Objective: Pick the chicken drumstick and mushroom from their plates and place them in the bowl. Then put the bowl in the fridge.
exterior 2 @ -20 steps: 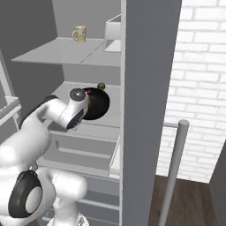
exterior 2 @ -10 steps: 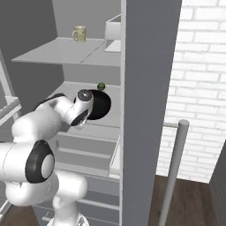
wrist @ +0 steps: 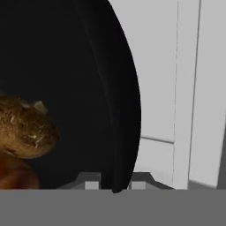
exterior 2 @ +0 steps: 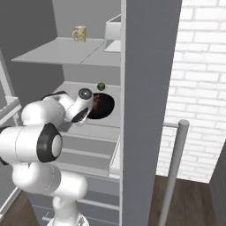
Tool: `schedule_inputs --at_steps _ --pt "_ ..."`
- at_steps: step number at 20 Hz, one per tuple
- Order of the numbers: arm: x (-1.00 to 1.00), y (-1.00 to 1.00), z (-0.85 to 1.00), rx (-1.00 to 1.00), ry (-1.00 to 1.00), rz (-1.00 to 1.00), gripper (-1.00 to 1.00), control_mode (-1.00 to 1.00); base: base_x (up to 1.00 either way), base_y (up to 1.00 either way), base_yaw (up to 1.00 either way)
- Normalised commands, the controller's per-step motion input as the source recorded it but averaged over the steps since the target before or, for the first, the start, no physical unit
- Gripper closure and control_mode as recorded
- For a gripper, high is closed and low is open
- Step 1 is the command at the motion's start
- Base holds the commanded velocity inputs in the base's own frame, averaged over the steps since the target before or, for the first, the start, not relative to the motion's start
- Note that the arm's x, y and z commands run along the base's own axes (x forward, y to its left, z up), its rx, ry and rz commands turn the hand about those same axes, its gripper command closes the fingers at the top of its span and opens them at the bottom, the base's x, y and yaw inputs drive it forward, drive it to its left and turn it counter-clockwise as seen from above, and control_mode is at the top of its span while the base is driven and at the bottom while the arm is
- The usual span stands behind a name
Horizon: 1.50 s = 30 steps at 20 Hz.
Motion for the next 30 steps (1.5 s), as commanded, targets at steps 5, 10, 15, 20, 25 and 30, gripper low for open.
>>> schedule_inputs --at_steps 5,10,15,20,25,30 --pt "0.21 0.14 -0.2 -0.01 0.0 0.0 -1.0 -1.0 0.0 0.0 0.0" --pt "-0.1 0.0 -0.04 0.0 -0.11 0.0 -1.0 -1.0 0.0 0.0 0.0" --pt "-0.79 0.0 0.03 0.0 -0.36 0.0 -1.0 -1.0 0.0 0.0 0.0" --pt "-0.91 0.01 0.4 0.0 -0.25 0.0 -1.0 -1.0 0.0 0.0 0.0" --pt "-0.98 -0.01 1.0 0.0 -0.03 -0.01 -1.0 -1.0 0.0 0.0 0.0" --pt "-1.0 -0.03 1.0 0.0 0.14 -0.06 -1.0 -1.0 0.0 0.0 0.0"
